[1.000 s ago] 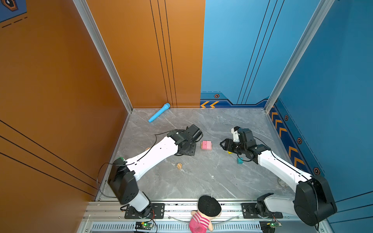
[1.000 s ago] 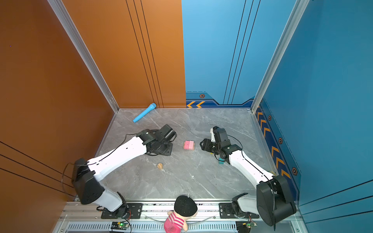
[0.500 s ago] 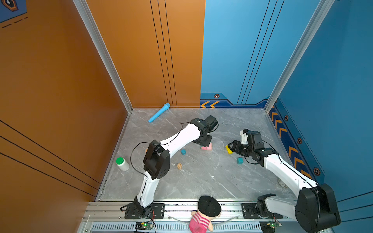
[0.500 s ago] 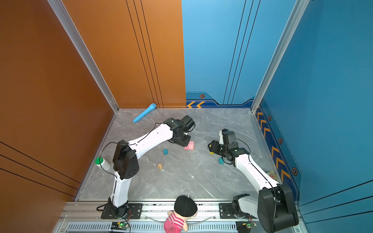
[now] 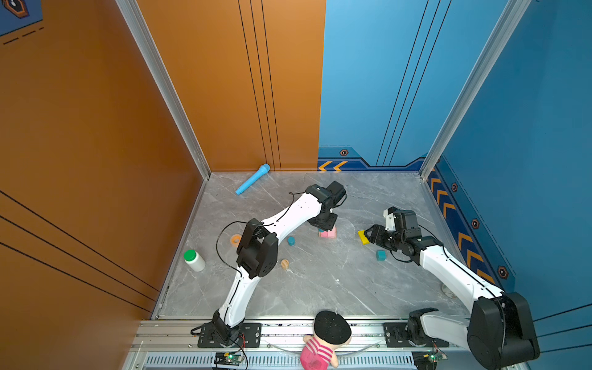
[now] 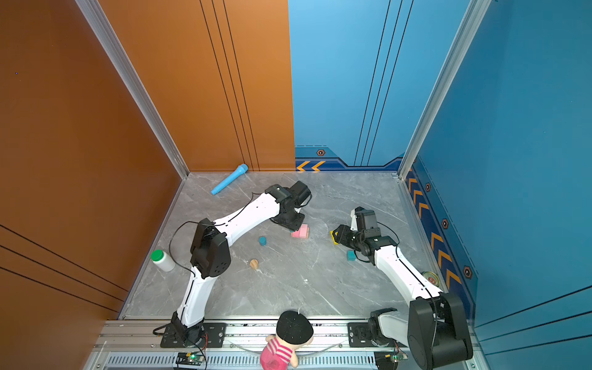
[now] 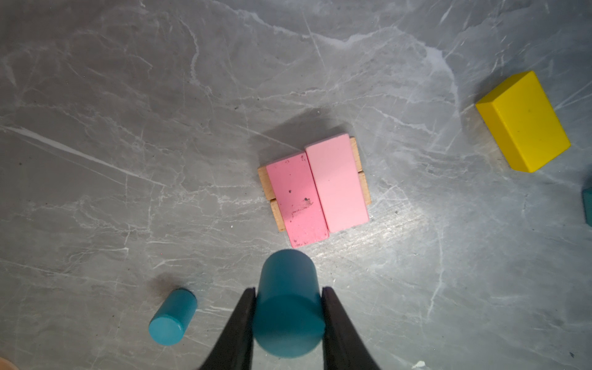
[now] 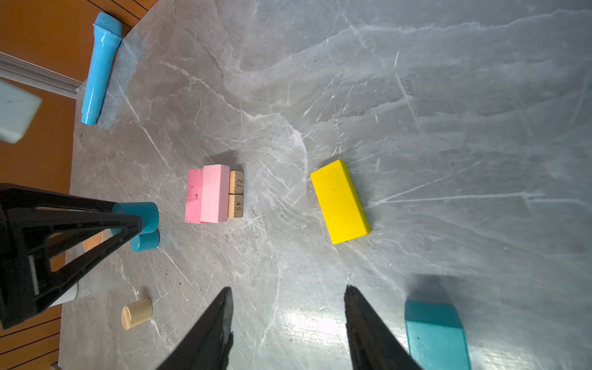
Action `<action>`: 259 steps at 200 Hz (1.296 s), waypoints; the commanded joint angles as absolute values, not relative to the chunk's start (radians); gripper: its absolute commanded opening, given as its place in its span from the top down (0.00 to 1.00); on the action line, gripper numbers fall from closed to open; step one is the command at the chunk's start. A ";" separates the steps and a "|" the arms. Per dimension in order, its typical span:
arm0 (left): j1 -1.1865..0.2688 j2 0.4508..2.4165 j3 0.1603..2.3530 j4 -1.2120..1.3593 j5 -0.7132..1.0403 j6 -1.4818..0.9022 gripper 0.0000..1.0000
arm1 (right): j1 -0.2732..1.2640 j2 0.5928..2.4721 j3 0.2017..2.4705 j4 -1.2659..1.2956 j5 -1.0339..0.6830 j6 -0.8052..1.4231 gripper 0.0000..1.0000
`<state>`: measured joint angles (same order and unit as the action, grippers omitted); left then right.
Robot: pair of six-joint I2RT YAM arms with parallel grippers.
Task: Build the wood block tower
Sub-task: 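Lift the teal cylinder with the left gripper and carry it over the pink blocks, then lower the teal cylinder with the left gripper toward the pink blocks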
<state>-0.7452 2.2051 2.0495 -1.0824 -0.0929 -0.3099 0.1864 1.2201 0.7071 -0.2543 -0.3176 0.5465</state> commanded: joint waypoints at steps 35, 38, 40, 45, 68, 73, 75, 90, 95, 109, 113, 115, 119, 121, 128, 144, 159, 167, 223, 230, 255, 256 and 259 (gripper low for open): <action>-0.745 2.258 2.102 -1.114 -0.064 -0.298 0.95 | 0.179 1.239 0.698 -0.260 -0.338 0.538 0.43; -0.746 2.260 2.106 -1.115 -0.064 -0.298 0.95 | 0.179 1.239 0.698 -0.260 -0.339 0.538 0.43; -0.746 2.262 2.108 -1.114 -0.064 -0.298 0.95 | 0.180 1.239 0.698 -0.261 -0.339 0.538 0.43; -0.745 2.266 2.112 -1.114 -0.064 -0.298 0.95 | 0.179 1.238 0.698 -0.260 -0.338 0.538 0.43; -0.745 2.285 2.133 -1.114 -0.063 -0.298 0.94 | 0.179 1.241 0.698 -0.261 -0.338 0.539 0.43; -0.744 2.286 2.137 -1.114 -0.062 -0.298 0.94 | 0.178 1.240 0.697 -0.260 -0.338 0.538 0.43; -0.744 2.289 2.138 -1.114 -0.062 -0.298 0.94 | 0.179 1.241 0.698 -0.258 -0.338 0.538 0.43; -0.743 2.299 2.148 -1.114 -0.061 -0.300 0.94 | 0.179 1.242 0.698 -0.259 -0.338 0.538 0.43; -0.742 2.302 2.152 -1.115 -0.060 -0.303 0.94 | 0.179 1.244 0.698 -0.258 -0.338 0.538 0.43; -0.742 2.314 2.165 -1.114 -0.055 -0.309 0.93 | 0.178 1.247 0.696 -0.256 -0.337 0.538 0.43; -0.741 2.316 2.169 -1.114 -0.053 -0.311 0.93 | 0.179 1.247 0.696 -0.256 -0.338 0.538 0.43; -0.741 2.317 2.171 -1.114 -0.054 -0.311 0.93 | 0.178 1.248 0.696 -0.255 -0.338 0.538 0.43; -0.741 2.320 2.174 -1.114 -0.054 -0.313 0.93 | 0.178 1.250 0.696 -0.254 -0.339 0.538 0.43; -0.742 2.322 2.175 -1.115 -0.054 -0.312 0.92 | 0.179 1.250 0.696 -0.255 -0.339 0.539 0.42; -0.742 2.325 2.181 -1.114 -0.054 -0.313 0.92 | 0.179 1.253 0.697 -0.254 -0.339 0.539 0.43; -0.741 2.336 2.192 -1.114 -0.052 -0.314 0.92 | 0.178 1.256 0.698 -0.255 -0.339 0.536 0.43; -0.739 2.341 2.199 -1.115 -0.052 -0.314 0.92 | 0.179 1.259 0.698 -0.252 -0.341 0.537 0.43; -0.739 2.344 2.200 -1.114 -0.052 -0.316 0.91 | 0.178 1.258 0.697 -0.251 -0.341 0.537 0.43; -0.735 2.347 2.200 -1.114 -0.063 -0.320 0.89 | 0.179 1.270 0.699 -0.245 -0.344 0.538 0.43; -0.734 2.349 2.200 -1.114 -0.063 -0.321 0.89 | 0.179 1.273 0.701 -0.245 -0.344 0.538 0.43; -0.735 2.352 2.202 -1.114 -0.064 -0.322 0.88 | 0.180 1.284 0.704 -0.238 -0.351 0.539 0.43; -0.735 2.352 2.202 -1.114 -0.064 -0.322 0.88 | 0.180 1.285 0.704 -0.237 -0.351 0.539 0.43; -0.733 2.353 2.201 -1.114 -0.064 -0.321 0.88 | 0.180 1.286 0.703 -0.236 -0.351 0.540 0.43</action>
<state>-0.7403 2.3371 2.1742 -1.0927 -0.0692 -0.3111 0.1837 1.2713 0.7071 -0.2512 -0.3370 0.5465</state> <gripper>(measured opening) 0.322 0.573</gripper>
